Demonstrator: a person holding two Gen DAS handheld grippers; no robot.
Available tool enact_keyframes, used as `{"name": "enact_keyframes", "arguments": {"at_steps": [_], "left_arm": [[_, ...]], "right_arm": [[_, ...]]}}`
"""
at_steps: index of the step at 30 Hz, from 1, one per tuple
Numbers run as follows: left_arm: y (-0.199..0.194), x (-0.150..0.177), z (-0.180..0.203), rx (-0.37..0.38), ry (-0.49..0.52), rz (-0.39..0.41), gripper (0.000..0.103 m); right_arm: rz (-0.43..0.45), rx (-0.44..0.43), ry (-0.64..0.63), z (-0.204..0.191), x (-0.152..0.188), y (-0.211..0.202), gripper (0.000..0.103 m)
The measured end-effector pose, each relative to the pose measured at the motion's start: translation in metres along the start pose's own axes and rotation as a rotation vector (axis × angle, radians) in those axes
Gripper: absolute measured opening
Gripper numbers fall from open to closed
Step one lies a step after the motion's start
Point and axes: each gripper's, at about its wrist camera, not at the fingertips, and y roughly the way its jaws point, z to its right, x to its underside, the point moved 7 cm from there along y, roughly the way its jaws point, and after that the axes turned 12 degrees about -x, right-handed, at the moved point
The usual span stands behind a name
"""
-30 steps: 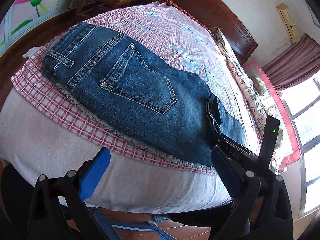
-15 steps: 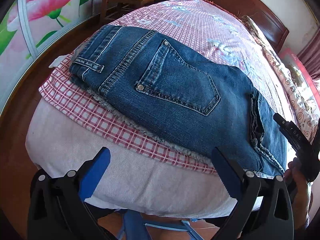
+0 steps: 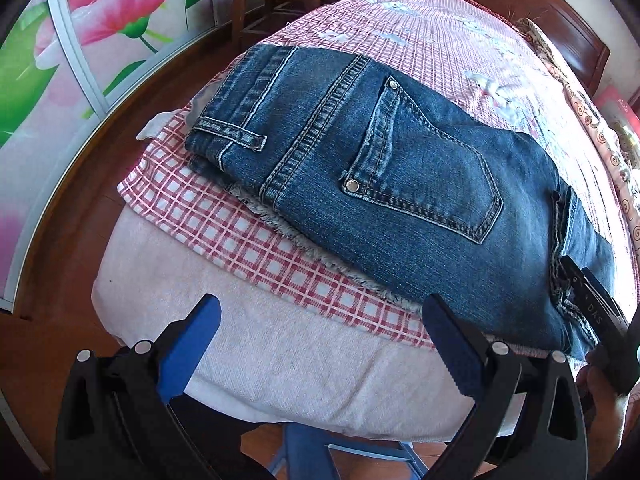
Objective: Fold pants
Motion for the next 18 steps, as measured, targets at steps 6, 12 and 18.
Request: {"name": "enact_keyframes", "arguments": {"at_steps": [6,12,18], "left_arm": [[0.008,-0.004,-0.012,-0.012,-0.02,-0.012,0.101],[0.018,-0.007,-0.022,-0.019,-0.045,-0.027,0.101],[0.03,-0.015,-0.03,-0.038,-0.062,-0.048,0.101]], "right_arm": [[-0.001,0.001,-0.003,-0.003,0.001,0.0,0.069],[-0.001,0.002,-0.004,-0.003,0.0,0.0,0.069],[-0.001,0.002,-0.006,-0.004,0.0,0.0,0.069]]}}
